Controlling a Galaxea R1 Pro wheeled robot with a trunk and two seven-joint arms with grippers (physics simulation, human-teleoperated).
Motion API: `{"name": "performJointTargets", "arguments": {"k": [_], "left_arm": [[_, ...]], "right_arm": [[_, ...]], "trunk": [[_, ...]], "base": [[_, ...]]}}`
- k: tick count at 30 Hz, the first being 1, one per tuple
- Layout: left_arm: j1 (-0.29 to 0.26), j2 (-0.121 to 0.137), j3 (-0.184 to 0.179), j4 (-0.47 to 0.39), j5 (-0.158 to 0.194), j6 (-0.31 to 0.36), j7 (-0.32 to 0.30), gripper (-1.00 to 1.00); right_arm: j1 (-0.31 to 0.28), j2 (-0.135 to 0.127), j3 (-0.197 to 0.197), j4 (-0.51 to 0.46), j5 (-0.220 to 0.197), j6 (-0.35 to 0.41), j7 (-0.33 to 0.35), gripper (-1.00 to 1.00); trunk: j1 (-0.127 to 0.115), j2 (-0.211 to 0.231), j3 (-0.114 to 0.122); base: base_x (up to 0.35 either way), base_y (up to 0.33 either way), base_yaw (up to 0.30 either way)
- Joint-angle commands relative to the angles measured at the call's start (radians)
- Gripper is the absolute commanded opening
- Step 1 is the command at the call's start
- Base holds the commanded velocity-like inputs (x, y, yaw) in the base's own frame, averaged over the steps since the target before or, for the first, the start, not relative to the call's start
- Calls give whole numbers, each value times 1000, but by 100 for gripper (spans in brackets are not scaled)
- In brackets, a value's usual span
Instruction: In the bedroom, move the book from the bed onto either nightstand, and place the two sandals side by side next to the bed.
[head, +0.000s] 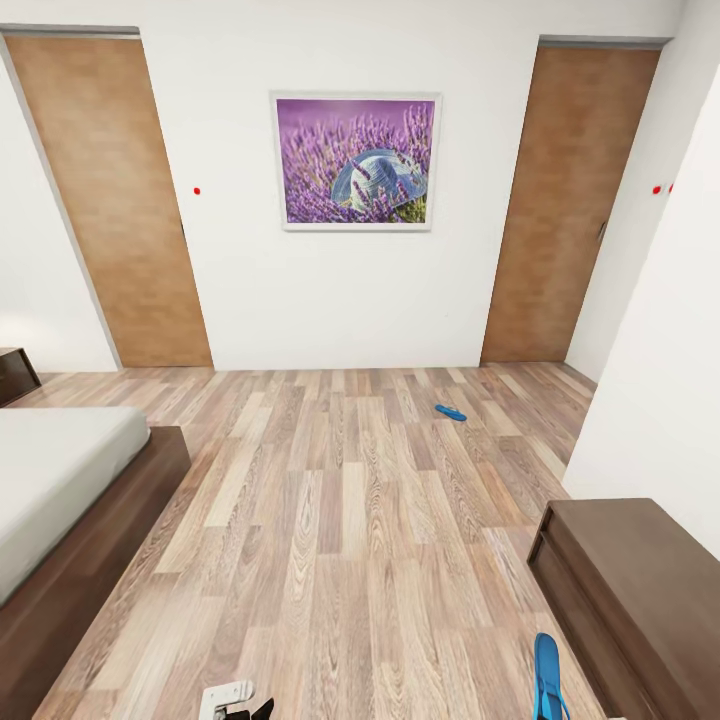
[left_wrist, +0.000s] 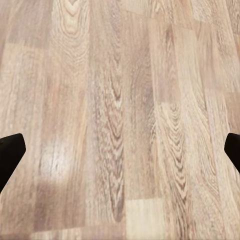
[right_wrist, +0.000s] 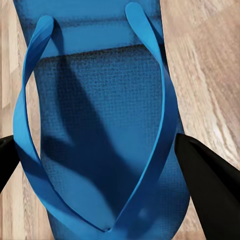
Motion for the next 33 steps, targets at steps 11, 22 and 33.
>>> {"name": "performJointTargets", "arguments": {"k": [11, 22, 33], "left_arm": [[-1, 0, 1, 1, 3, 0, -6, 100], [-1, 0, 1, 0, 3, 0, -6, 100], [-1, 0, 1, 0, 3, -1, -6, 100]], "right_arm": [[-1, 0, -7, 1, 3, 3, 5, -100], [-1, 0, -9, 1, 3, 3, 5, -100], [-1, 0, -9, 2, 3, 3, 5, -100]], "trunk": [[0, 0, -1], [0, 0, -1], [0, 0, -1]], "base": [[7, 0, 0], [289, 0, 0], [323, 0, 0]]}}
